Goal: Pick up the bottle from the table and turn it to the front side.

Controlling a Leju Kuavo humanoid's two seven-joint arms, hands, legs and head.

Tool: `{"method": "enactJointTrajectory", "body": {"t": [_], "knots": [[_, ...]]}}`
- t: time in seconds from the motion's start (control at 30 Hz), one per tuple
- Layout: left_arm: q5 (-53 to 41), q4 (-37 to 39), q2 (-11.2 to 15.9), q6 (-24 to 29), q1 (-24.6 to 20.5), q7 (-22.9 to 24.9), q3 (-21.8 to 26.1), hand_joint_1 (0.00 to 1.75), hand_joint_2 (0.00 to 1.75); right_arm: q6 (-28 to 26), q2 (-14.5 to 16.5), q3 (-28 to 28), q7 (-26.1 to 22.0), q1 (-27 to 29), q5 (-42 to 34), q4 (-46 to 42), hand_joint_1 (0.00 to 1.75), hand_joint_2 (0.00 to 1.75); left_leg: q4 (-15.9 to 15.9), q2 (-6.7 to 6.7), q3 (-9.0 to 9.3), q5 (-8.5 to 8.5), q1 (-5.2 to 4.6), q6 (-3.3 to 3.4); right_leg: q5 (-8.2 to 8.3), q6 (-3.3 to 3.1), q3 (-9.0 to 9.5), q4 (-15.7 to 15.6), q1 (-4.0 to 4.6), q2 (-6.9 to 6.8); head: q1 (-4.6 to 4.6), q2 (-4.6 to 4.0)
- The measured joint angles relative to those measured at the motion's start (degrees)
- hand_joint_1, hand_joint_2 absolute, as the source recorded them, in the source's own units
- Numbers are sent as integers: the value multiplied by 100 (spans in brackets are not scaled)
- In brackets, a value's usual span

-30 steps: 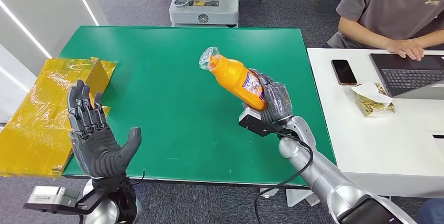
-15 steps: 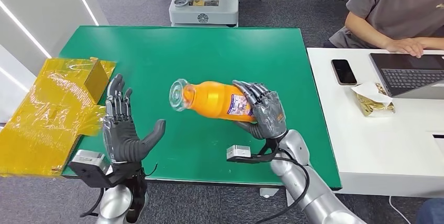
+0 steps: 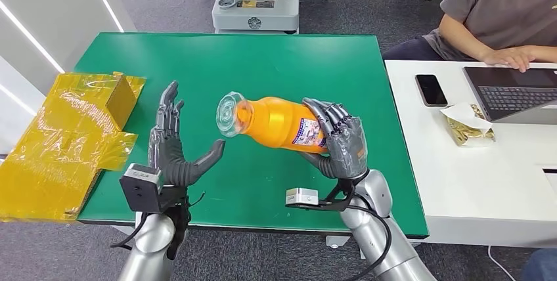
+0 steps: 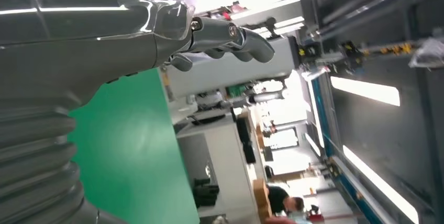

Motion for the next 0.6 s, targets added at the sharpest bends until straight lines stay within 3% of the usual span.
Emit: {"method": "enactJointTrajectory", "body": {"t": [0.27,0.6], "knots": [[411,314,37,-849,-542,302,-124,0,175,2,83,206,1,-87,-20,60,175,175,0,-1,0,1,0,-1,0,0,0,2,0,0,1,0],[1413,389,31,-1827,-732,514,-308,0,175,2,178,385,19,-281,-204,538,175,175,0,0,-1,1,-1,-1,0,0,0,1,0,1,1,0]]}}
